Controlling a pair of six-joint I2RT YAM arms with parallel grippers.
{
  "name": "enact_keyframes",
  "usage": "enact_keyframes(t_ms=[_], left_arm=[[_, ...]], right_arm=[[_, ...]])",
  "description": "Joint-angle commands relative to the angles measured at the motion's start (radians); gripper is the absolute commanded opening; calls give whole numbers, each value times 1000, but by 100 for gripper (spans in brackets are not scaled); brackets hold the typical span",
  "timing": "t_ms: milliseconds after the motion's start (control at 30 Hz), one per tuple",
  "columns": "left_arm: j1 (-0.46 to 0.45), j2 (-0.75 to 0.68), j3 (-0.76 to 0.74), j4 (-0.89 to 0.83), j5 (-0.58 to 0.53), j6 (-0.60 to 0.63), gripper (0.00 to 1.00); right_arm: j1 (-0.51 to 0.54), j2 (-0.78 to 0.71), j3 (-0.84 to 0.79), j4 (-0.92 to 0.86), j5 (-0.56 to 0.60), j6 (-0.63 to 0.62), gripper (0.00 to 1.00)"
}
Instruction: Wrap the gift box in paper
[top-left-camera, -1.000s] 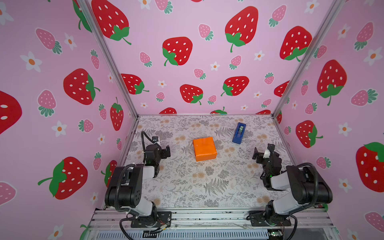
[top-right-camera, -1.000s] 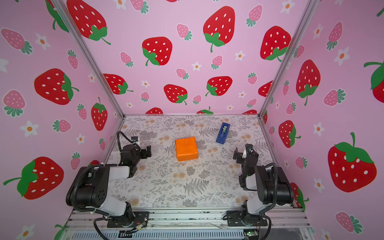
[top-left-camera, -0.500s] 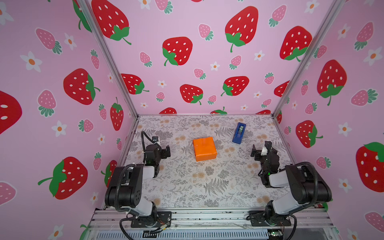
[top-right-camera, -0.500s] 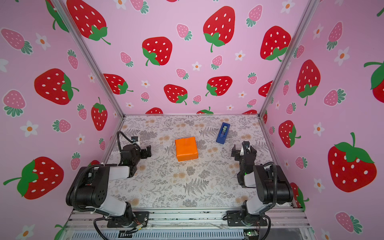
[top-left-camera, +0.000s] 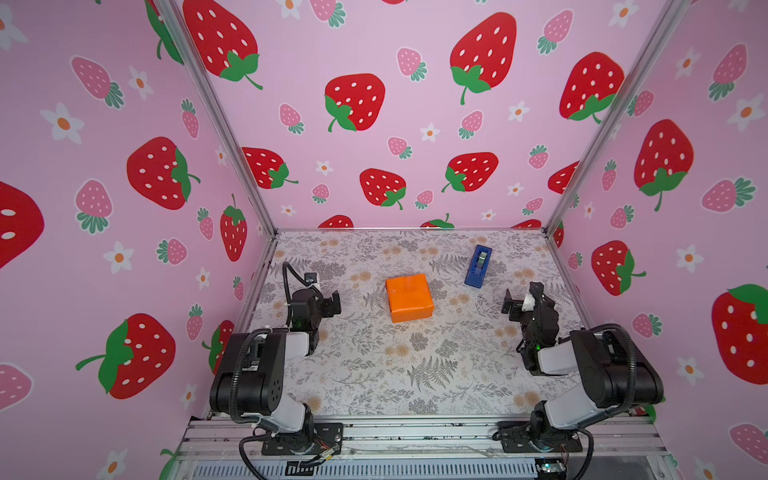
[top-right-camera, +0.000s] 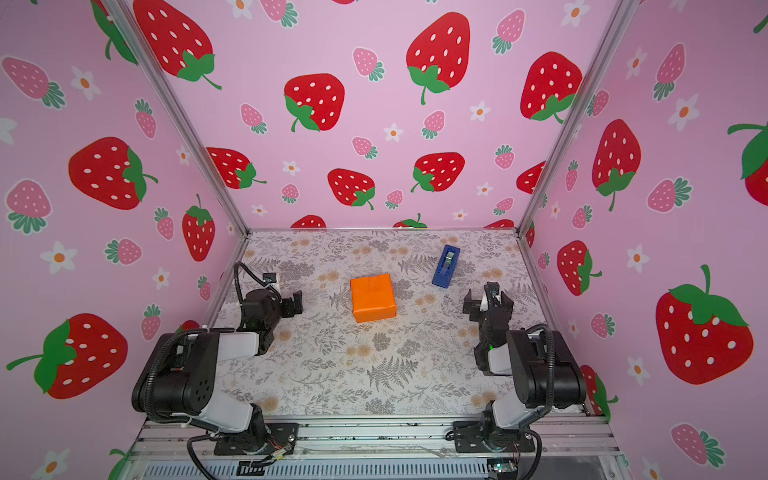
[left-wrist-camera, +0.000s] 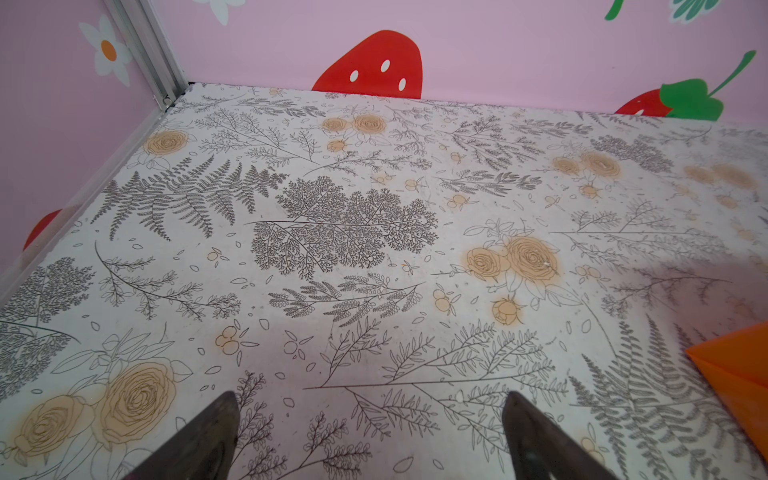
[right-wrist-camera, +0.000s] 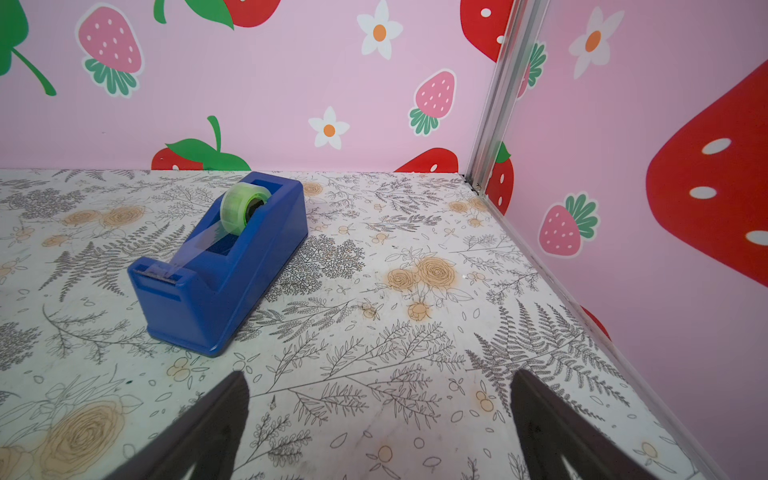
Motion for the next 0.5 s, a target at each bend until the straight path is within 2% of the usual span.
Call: enact_keyframes(t_ms=[0,467], left_arm=[[2,2,-3,29,4,11,99],[3,2,-3,30,4,10,99]], right_arm=[[2,2,10,13,11,-14,100],[8,8,28,-16,-24,-41,100]])
